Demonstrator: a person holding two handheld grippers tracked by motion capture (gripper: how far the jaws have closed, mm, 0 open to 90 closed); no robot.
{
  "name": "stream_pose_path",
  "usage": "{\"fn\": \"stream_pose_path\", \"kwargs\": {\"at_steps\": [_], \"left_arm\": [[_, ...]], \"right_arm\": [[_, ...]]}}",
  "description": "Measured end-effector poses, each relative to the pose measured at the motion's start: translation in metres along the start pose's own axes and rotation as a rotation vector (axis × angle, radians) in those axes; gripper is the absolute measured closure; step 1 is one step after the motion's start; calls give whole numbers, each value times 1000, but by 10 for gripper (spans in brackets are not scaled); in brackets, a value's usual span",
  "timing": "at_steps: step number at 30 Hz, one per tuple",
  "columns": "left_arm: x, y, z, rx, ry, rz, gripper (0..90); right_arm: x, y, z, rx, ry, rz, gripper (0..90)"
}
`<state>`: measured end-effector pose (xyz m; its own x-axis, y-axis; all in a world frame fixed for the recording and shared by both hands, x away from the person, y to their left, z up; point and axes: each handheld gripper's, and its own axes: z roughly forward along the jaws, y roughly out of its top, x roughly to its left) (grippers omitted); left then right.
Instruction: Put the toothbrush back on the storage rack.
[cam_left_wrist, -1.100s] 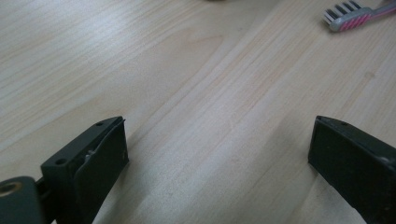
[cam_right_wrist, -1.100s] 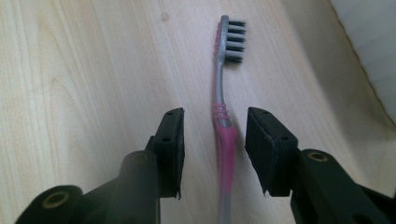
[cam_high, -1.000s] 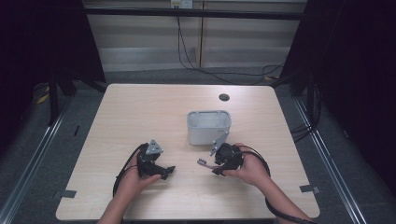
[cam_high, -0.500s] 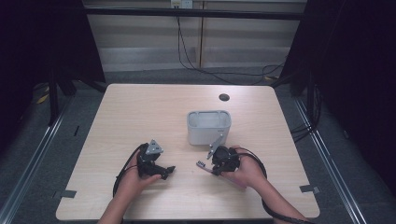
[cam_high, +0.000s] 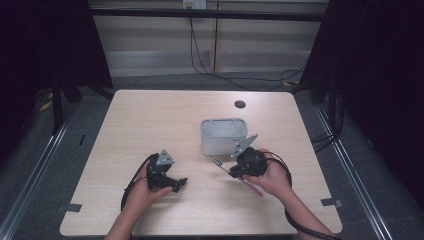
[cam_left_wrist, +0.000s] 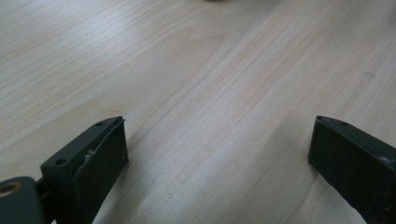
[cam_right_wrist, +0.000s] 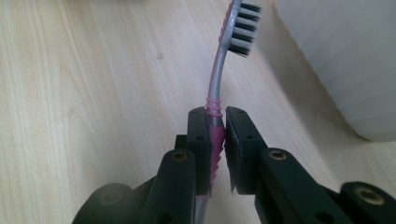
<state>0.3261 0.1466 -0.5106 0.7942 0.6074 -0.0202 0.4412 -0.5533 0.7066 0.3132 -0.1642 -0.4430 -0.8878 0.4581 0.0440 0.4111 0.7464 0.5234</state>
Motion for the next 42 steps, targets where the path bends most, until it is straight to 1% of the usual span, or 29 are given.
{"fn": "stream_pose_path", "kwargs": {"at_steps": [4, 6, 7, 9, 12, 14, 19, 21, 25, 30, 31, 36, 40, 42], "left_arm": [[0, 0, 0, 0, 0, 1, 42], [0, 0, 0, 1, 0, 1, 42], [0, 0, 0, 0, 0, 1, 43], [0, 0, 0, 0, 0, 0, 42], [0, 0, 0, 0, 0, 1, 42], [0, 0, 0, 1, 0, 1, 42], [0, 0, 0, 0, 0, 0, 43], [0, 0, 0, 0, 0, 0, 42], [0, 0, 0, 0, 0, 1, 42], [0, 0, 0, 0, 0, 1, 43], [0, 0, 0, 0, 0, 0, 42], [0, 0, 0, 0, 0, 0, 42], [0, 0, 0, 0, 0, 0, 42], [0, 0, 0, 0, 0, 1, 42]], "right_arm": [[-4, -1, -10, -47, -3, 13, 808], [-6, -1, -16, -89, 2, 26, 808], [-6, -2, -18, -106, -4, 33, 808], [-8, -2, -23, -129, 1, 52, 808], [-11, -4, -31, -175, -3, 66, 808], [-13, -4, -35, -204, -2, 69, 808], [-13, -5, -45, -261, -16, 77, 808], [-13, -5, -48, -287, -13, 80, 808], [-12, -4, -53, -325, -11, 81, 808], [-13, -4, -59, -377, -22, 87, 808], [-13, -4, -60, -390, -17, 91, 808], [-14, -4, -67, -445, -44, 103, 808], [-17, -4, -73, -513, -59, 126, 808], [-18, -4, -76, -539, -68, 135, 808]]}}
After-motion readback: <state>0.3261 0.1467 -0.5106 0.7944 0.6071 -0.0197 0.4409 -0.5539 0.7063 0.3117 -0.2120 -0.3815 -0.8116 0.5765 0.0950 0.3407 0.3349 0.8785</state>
